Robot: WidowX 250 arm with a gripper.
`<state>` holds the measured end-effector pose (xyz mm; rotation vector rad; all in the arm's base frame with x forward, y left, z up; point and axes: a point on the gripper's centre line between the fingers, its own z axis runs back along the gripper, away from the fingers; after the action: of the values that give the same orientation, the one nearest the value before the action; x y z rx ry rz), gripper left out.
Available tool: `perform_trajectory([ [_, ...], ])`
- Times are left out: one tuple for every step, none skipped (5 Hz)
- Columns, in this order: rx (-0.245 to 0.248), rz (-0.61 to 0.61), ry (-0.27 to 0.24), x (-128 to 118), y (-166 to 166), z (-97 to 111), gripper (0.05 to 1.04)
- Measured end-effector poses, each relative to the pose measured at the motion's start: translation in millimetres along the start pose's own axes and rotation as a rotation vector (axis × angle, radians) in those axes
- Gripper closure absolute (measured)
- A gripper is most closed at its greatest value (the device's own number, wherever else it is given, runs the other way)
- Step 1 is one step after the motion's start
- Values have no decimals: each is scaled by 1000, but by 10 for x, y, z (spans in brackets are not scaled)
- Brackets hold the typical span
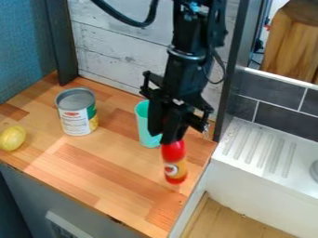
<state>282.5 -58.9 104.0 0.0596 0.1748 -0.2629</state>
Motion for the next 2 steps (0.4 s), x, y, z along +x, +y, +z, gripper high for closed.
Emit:
perform_trajectory([
  [-2, -17, 49, 23, -5, -141, 741],
  [-13, -29, 53, 71, -17, -161, 741],
])
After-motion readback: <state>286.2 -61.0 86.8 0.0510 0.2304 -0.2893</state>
